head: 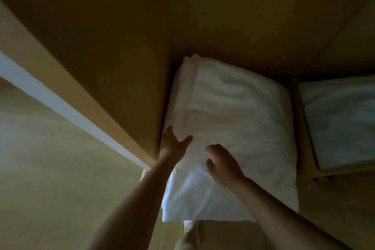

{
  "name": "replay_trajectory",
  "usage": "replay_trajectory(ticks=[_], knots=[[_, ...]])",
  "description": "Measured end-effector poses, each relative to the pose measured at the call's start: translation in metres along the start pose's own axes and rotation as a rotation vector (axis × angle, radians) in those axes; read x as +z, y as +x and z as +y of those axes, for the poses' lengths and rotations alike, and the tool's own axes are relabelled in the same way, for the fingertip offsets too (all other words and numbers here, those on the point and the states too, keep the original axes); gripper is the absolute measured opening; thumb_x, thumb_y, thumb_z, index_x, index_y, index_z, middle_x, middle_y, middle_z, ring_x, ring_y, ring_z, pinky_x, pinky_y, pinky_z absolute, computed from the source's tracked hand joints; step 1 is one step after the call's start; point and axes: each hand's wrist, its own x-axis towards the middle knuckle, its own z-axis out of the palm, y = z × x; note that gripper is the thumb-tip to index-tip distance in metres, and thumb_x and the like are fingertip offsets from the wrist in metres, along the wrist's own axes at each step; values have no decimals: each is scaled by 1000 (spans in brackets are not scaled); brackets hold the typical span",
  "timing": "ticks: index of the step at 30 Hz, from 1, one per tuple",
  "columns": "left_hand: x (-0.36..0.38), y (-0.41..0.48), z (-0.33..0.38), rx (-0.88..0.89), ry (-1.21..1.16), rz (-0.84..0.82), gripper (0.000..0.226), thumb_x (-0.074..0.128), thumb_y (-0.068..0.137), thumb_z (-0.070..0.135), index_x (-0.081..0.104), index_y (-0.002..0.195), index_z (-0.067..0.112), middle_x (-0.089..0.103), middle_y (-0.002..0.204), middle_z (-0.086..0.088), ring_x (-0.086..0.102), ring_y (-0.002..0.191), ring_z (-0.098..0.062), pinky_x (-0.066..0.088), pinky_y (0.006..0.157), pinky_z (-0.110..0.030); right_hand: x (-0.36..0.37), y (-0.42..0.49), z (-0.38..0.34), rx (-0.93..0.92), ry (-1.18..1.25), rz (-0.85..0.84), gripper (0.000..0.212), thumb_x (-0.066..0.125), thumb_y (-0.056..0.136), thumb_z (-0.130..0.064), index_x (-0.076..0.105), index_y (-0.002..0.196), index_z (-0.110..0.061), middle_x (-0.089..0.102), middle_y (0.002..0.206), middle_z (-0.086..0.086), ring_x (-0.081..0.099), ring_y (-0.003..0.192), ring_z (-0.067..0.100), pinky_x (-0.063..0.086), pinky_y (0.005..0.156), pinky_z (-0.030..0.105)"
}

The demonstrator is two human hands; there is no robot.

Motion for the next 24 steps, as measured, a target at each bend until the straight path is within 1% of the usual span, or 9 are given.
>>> replay_trajectory(ticks=[3,7,10,12,14,17,19,22,24], knots=[[8,36,13,-46,62,-34,107,72,73,55,13,151,11,27,153,-13,32,138,-29,32,110,-37,-6,42,-3,39,17,77,42,47,95,-18,42,136,-15,44,135,3,41,126,18,39,98,28],[21,59,24,-130,70,-80,123,76,65,61,4,152,13,19,156,-12,25,141,-30,29,112,-47,-13,72,-2,62,-38,110,41,50,92,-16,45,133,-12,45,131,7,41,122,22,40,98,31],[29,74,24,-230,-30,-73,130,79,62,58,-2,152,13,15,157,-13,22,142,-32,27,112,-50,-14,89,6,77,-69,118,41,50,91,-16,45,132,-13,44,131,7,40,121,24,36,97,32],[35,77,28,-263,-26,-62,131,80,59,59,-1,151,14,17,155,-13,23,141,-33,28,112,-51,-15,98,10,103,-55,115,43,49,92,-18,43,134,-13,41,135,8,37,124,27,34,98,35],[38,79,31,-260,0,-34,130,81,55,61,8,150,13,27,152,-13,31,137,-32,33,110,-47,-17,104,12,135,-16,122,44,48,95,-22,40,138,-13,38,139,10,34,127,29,33,101,37],[35,80,33,-202,-49,-49,112,85,55,53,31,142,9,51,136,-8,51,123,-27,45,97,-32,-18,112,13,181,35,122,48,43,98,-31,35,141,-11,35,144,13,30,134,28,28,106,36],[35,76,37,-97,-53,-60,86,83,65,44,44,135,14,61,124,-4,58,112,-22,49,93,-32,-22,117,10,243,149,122,58,43,97,-42,30,145,-10,31,147,14,27,136,30,27,108,38],[40,56,48,98,-3,-3,49,65,85,33,50,130,17,67,112,-1,64,101,-20,51,84,-29,-29,124,0,369,380,106,86,51,86,-61,19,149,-12,26,150,13,30,136,32,34,105,42],[44,39,54,207,84,32,38,54,92,28,51,128,16,68,111,-3,65,99,-21,47,75,-19,-35,128,-10,455,523,67,102,59,76,-66,12,151,-16,24,152,11,33,136,31,40,101,40]])
